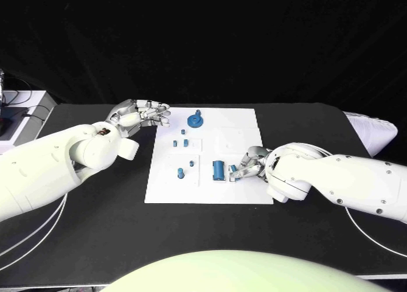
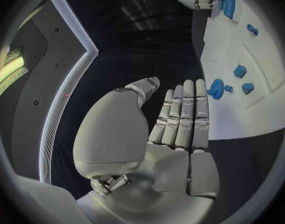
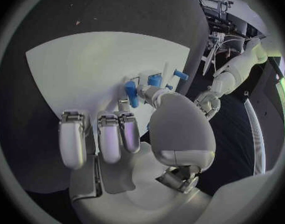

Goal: Assemble the parts on the task board

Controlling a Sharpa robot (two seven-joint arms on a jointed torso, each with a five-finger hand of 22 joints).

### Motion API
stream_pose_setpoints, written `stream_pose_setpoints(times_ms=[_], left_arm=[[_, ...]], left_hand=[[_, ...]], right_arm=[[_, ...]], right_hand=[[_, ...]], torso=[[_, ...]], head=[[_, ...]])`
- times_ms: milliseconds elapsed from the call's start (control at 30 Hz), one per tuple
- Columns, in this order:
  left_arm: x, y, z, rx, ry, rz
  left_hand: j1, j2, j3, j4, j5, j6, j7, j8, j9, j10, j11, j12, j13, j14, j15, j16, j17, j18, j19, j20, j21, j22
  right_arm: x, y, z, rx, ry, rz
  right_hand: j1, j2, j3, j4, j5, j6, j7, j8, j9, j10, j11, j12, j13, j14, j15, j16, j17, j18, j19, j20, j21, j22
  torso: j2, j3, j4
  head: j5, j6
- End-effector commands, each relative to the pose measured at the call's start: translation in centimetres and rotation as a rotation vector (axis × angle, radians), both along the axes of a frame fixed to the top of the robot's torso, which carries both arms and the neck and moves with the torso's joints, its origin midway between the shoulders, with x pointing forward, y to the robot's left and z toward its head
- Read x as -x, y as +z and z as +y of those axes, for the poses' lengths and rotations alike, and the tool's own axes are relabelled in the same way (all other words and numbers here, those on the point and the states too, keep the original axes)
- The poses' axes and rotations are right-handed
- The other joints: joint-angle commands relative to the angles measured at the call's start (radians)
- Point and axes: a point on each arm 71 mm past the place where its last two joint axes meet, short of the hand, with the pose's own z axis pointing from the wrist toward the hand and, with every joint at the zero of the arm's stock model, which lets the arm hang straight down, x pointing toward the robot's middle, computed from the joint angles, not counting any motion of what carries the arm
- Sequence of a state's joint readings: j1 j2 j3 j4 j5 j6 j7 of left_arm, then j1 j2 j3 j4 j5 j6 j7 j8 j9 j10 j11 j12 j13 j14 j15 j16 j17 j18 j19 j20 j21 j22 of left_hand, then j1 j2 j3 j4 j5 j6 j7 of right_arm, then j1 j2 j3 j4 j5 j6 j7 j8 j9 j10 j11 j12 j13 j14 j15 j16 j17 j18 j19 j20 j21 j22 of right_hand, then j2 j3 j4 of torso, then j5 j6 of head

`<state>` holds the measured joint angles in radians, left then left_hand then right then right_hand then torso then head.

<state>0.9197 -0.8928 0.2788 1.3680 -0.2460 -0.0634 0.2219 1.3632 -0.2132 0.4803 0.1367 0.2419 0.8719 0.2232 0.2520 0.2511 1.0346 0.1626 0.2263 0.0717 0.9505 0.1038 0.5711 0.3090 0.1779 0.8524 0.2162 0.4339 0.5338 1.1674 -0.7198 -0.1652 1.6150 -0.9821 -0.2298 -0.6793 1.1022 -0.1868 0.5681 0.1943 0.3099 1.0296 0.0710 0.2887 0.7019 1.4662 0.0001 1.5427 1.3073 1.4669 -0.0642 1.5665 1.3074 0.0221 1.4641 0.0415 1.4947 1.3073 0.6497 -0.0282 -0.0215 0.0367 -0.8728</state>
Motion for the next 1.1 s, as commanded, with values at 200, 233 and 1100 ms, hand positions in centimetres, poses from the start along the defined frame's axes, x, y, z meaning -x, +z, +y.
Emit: stream_pose_setpoints(times_ms=[200, 233, 1100], left_arm=[[0.06, 0.09, -0.15, 0.013, -0.016, -0.001], [0.06, 0.09, -0.14, 0.013, -0.015, -0.001], [0.05, 0.04, 0.05, 0.009, -0.012, 0.003]], left_hand=[[-0.003, 0.009, -0.001, 0.007, 0.001, -0.008, 0.003, 0.000, -0.002, -0.006, 0.002, -0.004, 0.000, -0.001, 0.007, -0.004, 0.001, 0.002, 0.006, -0.001, -0.003, -0.001], [-0.003, 0.009, -0.001, 0.007, 0.001, -0.008, 0.003, 0.000, -0.002, -0.006, 0.002, -0.004, 0.000, -0.001, 0.007, -0.004, 0.001, 0.002, 0.006, -0.001, -0.003, -0.001], [-0.005, 0.011, -0.002, 0.012, 0.001, -0.009, 0.004, 0.000, -0.002, -0.007, 0.002, -0.003, 0.001, -0.001, 0.007, -0.005, 0.003, 0.002, 0.008, -0.001, -0.006, -0.003]], right_arm=[[0.27, -0.20, 0.24, 0.013, 0.034, 0.011], [0.27, -0.19, 0.26, 0.012, 0.034, 0.010], [0.18, 0.18, 0.15, -0.019, 0.007, -0.044]], right_hand=[[-0.013, -0.004, -0.008, 0.001, -0.005, 0.007, 0.001, -0.004, -0.001, 0.090, -0.004, -0.005, 0.247, 0.103, -0.004, 0.002, 0.258, -0.007, 0.089, -0.005, -0.006, 0.243], [-0.013, -0.004, -0.008, 0.001, -0.005, 0.007, 0.001, -0.004, -0.001, 0.090, -0.004, -0.005, 0.247, 0.103, -0.004, 0.002, 0.258, -0.007, 0.089, -0.005, -0.006, 0.243], [-0.091, -0.032, -0.122, 0.084, 0.024, 0.013, 0.005, -0.020, -0.024, 0.088, 0.000, -0.010, 0.244, 0.103, -0.001, 0.002, 0.257, -0.006, 0.088, -0.003, -0.010, 0.242]], torso=[[-0.001, -0.0001, -0.0009], [-0.001, -0.0001, -0.0006], [-0.001, 0.0005, -0.0006]], head=[[0.002, 0.000], [0.003, 0.000], [0.004, 0.000]])
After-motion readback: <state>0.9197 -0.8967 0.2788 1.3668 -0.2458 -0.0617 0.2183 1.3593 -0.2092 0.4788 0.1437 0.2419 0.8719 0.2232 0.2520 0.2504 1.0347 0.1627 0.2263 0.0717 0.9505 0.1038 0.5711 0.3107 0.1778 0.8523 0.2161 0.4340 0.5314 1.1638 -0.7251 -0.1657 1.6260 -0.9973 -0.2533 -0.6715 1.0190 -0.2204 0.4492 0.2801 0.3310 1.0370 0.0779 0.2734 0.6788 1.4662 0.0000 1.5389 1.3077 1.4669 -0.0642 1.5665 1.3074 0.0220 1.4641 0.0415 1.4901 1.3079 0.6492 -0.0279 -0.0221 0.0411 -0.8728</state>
